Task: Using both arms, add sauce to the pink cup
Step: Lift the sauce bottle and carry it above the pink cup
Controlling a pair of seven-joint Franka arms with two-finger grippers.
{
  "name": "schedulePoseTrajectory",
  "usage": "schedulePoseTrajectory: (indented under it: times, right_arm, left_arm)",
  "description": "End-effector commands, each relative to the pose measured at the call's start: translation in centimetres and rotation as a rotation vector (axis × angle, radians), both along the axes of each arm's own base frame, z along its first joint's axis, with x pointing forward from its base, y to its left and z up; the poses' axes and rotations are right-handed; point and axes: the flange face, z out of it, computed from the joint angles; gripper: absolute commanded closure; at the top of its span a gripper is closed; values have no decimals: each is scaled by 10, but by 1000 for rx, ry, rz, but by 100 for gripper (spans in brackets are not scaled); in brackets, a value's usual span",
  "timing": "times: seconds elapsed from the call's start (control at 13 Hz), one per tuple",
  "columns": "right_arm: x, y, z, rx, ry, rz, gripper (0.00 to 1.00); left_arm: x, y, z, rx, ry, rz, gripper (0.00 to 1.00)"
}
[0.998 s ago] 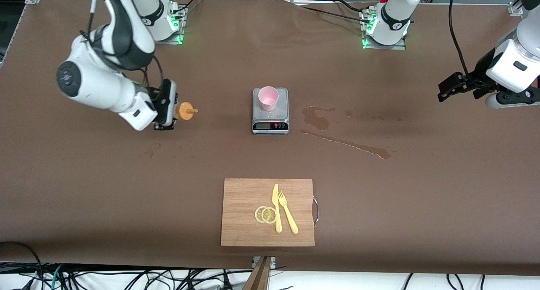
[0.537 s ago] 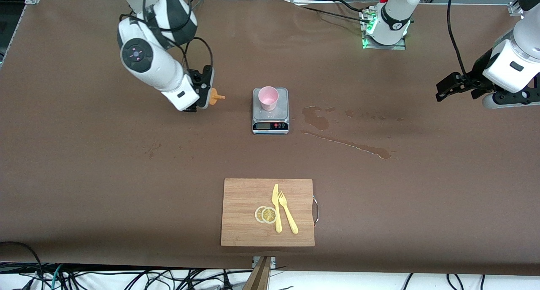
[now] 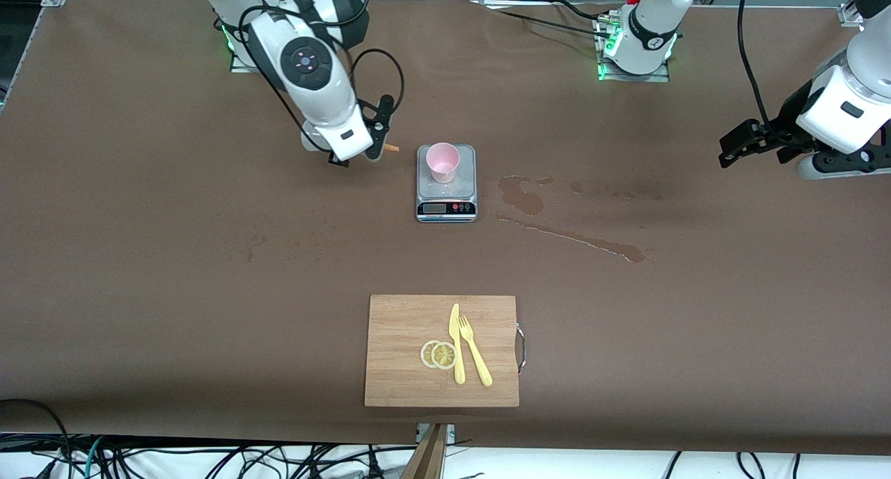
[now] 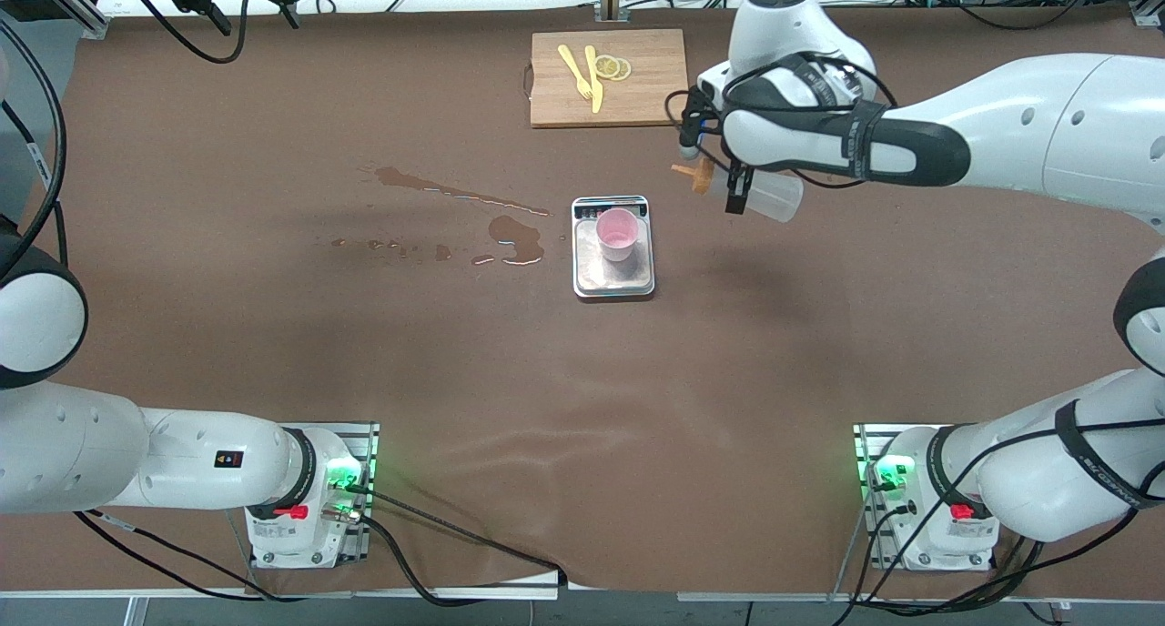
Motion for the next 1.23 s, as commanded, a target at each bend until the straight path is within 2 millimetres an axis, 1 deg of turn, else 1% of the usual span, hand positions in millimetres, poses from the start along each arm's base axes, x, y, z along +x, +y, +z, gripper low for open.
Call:
schedulePoseTrajectory:
  times: [0.0, 0.23, 0.46, 0.61, 0.77, 1.15]
  right_arm:
    - [-11, 18, -5, -47, -30, -18, 93]
    - [-23, 46, -16, -81, -27, -33, 93]
    - [-27, 75, -21, -147, -33, -53, 93]
    - [-28, 89, -23, -176, -33, -61, 93]
    - [-33, 103, -30, -204, -38, -53, 93]
    - [-37, 109, -50, -249, -37, -40, 93]
  left_arm:
    - [-5, -1, 2, -12, -10, -9, 0]
    - [-5, -1, 2, -12, -8, -10, 0]
    - [-5, -1, 3, -12, -10, -10, 0]
    - [-5, -3, 2, -12, -8, -13, 0]
    - [-5, -2, 2, -12, -7, -11, 0]
    - [-5, -2, 2, -12, -7, -11, 0]
